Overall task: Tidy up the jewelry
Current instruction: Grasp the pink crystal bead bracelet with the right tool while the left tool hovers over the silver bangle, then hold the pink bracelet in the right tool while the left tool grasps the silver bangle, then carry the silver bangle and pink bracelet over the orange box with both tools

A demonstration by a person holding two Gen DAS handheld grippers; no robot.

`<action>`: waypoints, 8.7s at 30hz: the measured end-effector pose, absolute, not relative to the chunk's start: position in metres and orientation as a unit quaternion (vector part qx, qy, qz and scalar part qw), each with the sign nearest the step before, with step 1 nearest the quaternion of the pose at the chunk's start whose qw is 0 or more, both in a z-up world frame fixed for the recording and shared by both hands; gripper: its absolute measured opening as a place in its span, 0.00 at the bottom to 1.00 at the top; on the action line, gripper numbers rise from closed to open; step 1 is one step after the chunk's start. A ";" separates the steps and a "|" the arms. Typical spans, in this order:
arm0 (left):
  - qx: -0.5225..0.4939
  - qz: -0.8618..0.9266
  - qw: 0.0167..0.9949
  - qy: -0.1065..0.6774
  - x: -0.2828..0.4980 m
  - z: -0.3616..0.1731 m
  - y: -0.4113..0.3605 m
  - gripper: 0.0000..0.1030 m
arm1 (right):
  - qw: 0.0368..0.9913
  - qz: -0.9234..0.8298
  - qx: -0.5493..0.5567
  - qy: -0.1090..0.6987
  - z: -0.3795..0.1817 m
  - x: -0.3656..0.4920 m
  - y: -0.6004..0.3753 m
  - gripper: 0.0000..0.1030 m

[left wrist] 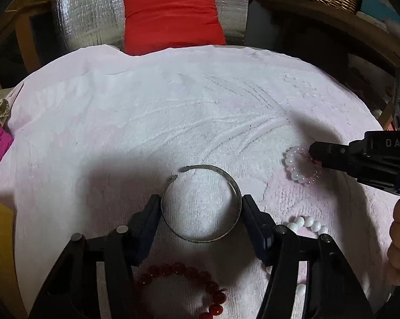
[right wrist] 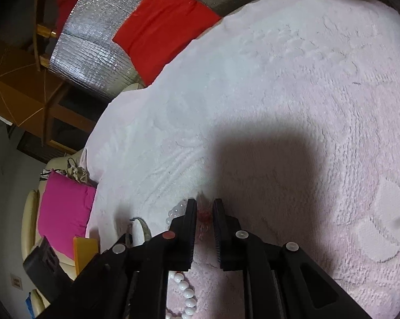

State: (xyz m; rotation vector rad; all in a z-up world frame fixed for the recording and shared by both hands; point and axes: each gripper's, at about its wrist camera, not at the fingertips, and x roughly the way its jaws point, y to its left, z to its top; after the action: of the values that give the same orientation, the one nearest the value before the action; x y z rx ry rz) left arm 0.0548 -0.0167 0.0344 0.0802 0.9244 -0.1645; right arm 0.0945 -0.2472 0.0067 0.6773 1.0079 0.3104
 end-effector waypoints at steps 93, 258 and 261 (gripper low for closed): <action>0.067 -0.019 0.887 0.456 0.010 0.048 0.031 0.61 | 0.854 0.102 0.204 0.468 0.037 0.034 -0.240 0.11; 0.025 0.198 0.941 0.274 -0.210 0.201 0.205 0.62 | 0.865 0.351 0.090 0.348 0.181 -0.124 0.016 0.09; 0.020 0.220 0.936 0.276 -0.214 0.195 0.223 0.62 | 0.855 0.372 0.078 0.351 0.182 -0.128 0.044 0.09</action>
State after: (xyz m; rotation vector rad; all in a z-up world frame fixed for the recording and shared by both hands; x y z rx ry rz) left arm -0.2139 0.2230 0.1949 0.0404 0.5638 0.4489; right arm -0.1283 0.0443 0.1821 0.1633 0.7387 0.7830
